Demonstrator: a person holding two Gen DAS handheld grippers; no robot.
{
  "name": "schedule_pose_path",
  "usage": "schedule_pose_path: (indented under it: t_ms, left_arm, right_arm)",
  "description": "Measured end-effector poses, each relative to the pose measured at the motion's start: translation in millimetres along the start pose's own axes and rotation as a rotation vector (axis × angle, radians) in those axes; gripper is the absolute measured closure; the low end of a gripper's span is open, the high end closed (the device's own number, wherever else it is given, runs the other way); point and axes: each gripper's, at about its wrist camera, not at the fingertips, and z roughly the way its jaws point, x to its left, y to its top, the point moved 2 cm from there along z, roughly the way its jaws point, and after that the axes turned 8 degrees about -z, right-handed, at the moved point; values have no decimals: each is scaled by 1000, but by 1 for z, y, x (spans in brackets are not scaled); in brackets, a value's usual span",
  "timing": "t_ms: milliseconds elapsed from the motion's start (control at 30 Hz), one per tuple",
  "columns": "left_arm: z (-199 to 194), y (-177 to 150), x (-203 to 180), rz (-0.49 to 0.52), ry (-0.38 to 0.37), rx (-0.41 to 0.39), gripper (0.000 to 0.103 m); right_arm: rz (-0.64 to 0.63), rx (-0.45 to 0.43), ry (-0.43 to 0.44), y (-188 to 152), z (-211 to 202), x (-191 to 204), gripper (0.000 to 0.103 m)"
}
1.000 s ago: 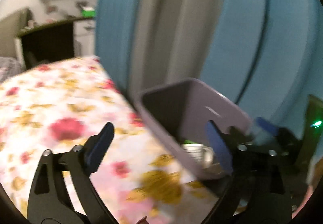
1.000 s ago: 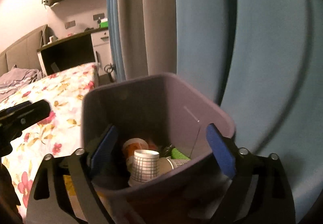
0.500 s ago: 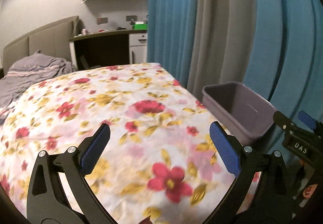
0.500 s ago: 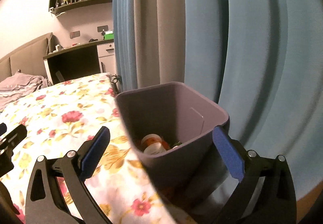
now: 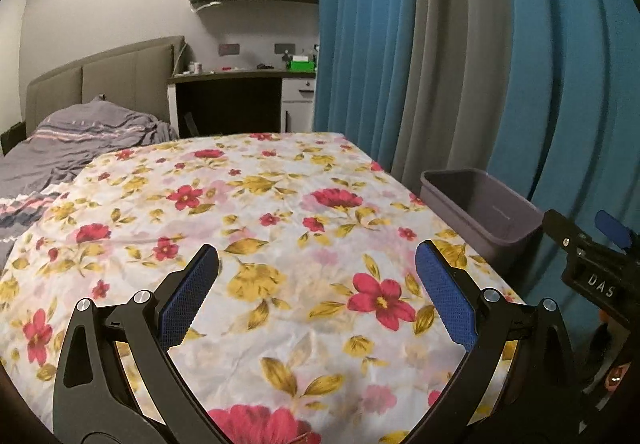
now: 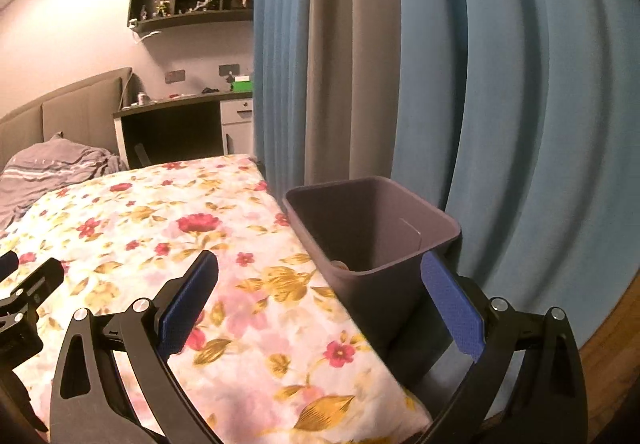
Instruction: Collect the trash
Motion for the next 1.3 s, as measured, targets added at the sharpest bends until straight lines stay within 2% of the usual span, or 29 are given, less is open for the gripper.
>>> schedule_pose_path:
  t_ms: [133, 533, 1300]
  left_arm:
    - [-16, 0, 7, 1, 2, -28, 6]
    - [-42, -3, 23, -34, -25, -40, 6]
    - [-47, -1, 23, -37, -28, -45, 6]
  right_arm:
    - [10, -23, 9, -1, -16, 7, 6]
    - [-4, -59, 19, 2, -39, 24, 6]
    - [-5, -70, 17, 3, -43, 26, 6]
